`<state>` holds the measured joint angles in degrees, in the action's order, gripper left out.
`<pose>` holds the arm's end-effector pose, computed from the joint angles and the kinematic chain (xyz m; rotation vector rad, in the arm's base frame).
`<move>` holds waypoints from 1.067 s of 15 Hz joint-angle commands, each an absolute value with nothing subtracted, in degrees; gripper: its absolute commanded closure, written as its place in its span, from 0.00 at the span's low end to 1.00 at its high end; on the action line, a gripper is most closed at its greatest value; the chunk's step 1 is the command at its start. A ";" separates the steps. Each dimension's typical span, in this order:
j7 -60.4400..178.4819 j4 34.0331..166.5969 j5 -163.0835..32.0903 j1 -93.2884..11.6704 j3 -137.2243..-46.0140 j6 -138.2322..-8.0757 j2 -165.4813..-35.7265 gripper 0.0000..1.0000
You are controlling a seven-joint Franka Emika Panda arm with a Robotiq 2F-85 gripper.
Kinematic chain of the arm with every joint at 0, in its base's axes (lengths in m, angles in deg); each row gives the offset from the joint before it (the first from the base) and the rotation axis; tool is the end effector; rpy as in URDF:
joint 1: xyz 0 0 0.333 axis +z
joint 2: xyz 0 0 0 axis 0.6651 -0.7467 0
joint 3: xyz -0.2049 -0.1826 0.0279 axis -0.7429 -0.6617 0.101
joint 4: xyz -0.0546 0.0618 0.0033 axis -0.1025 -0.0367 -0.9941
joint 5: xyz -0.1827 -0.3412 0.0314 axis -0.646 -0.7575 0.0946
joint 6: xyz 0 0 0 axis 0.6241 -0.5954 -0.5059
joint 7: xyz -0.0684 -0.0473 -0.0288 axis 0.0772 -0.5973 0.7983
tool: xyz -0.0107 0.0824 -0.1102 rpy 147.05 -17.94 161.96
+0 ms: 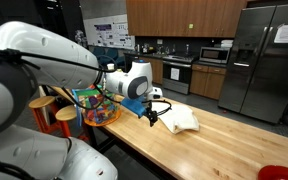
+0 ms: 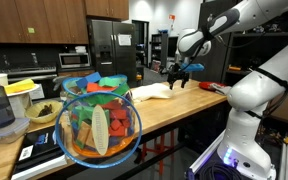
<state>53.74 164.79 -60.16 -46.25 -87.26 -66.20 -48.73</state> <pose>0.3753 -0.0252 0.3499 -3.0732 0.4171 -0.1641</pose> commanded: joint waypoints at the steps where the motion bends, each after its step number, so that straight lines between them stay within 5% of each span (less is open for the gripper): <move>1: 53.05 164.68 -58.75 -45.99 -87.59 -65.40 -48.68 0.00; 16: 48.65 165.86 -52.65 -46.14 -87.39 -66.03 -48.16 0.00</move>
<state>49.91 165.52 -53.95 -46.25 -87.26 -66.16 -48.73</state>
